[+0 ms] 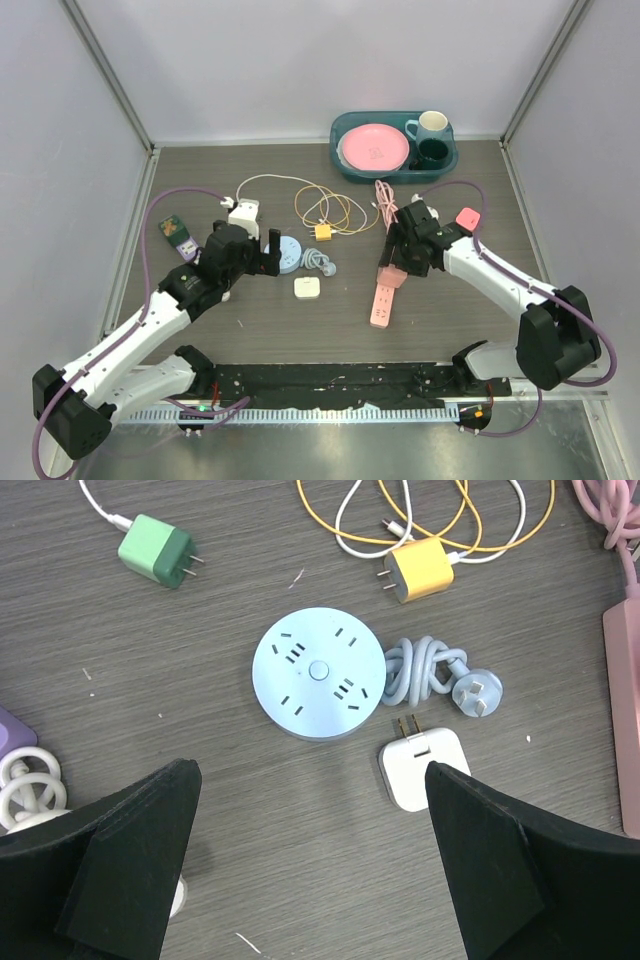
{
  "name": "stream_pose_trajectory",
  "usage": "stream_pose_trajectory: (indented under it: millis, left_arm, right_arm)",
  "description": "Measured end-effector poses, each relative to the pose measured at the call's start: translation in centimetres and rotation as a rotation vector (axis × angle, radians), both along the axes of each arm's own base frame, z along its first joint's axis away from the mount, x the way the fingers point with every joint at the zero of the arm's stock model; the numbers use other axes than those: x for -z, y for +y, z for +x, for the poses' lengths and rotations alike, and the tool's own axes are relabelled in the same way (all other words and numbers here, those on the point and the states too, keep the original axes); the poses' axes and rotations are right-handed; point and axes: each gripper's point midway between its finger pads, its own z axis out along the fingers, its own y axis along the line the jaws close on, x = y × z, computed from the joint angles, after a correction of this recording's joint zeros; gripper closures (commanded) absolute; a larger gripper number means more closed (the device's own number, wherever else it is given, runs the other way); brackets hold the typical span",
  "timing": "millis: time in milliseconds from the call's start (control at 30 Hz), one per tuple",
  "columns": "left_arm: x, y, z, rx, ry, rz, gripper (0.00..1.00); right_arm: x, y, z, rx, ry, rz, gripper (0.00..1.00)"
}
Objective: Insert the plug
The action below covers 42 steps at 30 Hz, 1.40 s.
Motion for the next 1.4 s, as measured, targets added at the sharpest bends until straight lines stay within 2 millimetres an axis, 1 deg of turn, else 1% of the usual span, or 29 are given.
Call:
stream_pose_trajectory:
  millis: [100,333,733,1233,1400]
  left_arm:
    - [0.1,0.0,0.0,0.001,0.002,0.001,0.0]
    - [0.5,-0.3,0.0,0.013,0.02,0.003,0.0]
    - [1.2,-0.6,-0.1,0.023,0.044,0.008,0.0]
    - [1.3,-0.6,-0.1,0.021,0.047,0.006,0.0]
    - [1.3,-0.7,-0.1,0.017,0.049,0.0,0.0]
  right_arm:
    - [0.3,0.3,0.1,-0.01,-0.009,0.018,0.99]
    - [0.9,0.2,0.1,-0.008,-0.024,0.027,0.99]
    - [1.2,0.6,0.0,0.0,-0.083,-0.079,0.99]
    - [2.2,0.5,0.7,0.105,-0.252,-0.154,0.99]
    - [2.1,0.4,0.3,0.133,-0.324,-0.138,0.99]
